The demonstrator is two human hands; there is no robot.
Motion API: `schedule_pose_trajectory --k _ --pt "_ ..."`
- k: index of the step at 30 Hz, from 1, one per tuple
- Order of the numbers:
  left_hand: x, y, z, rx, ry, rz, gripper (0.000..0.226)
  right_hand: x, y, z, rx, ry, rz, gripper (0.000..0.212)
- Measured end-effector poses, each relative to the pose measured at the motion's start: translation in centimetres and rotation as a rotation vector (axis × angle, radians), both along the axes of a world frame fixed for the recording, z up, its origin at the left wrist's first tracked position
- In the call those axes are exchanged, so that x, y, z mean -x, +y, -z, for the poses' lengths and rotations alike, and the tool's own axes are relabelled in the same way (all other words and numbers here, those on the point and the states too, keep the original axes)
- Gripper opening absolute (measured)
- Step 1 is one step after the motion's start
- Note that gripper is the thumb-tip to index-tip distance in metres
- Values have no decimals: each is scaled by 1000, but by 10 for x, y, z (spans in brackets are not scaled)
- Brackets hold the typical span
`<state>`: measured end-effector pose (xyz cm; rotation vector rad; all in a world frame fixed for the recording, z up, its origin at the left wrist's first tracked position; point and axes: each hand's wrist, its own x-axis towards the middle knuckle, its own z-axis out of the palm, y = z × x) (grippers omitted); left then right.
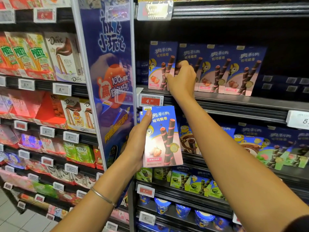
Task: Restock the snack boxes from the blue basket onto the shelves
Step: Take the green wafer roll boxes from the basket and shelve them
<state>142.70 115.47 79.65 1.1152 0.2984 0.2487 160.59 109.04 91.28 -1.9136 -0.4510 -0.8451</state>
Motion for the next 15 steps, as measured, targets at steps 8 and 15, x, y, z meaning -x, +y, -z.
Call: schedule_pose_trajectory --k 8,15 --pt "6 -1 0 -20 -7 -17 63 26 -12 2 -113 -10 -139 43" --pt "12 -8 -1 -9 -36 -63 63 97 -57 57 -330 185 -458 23"
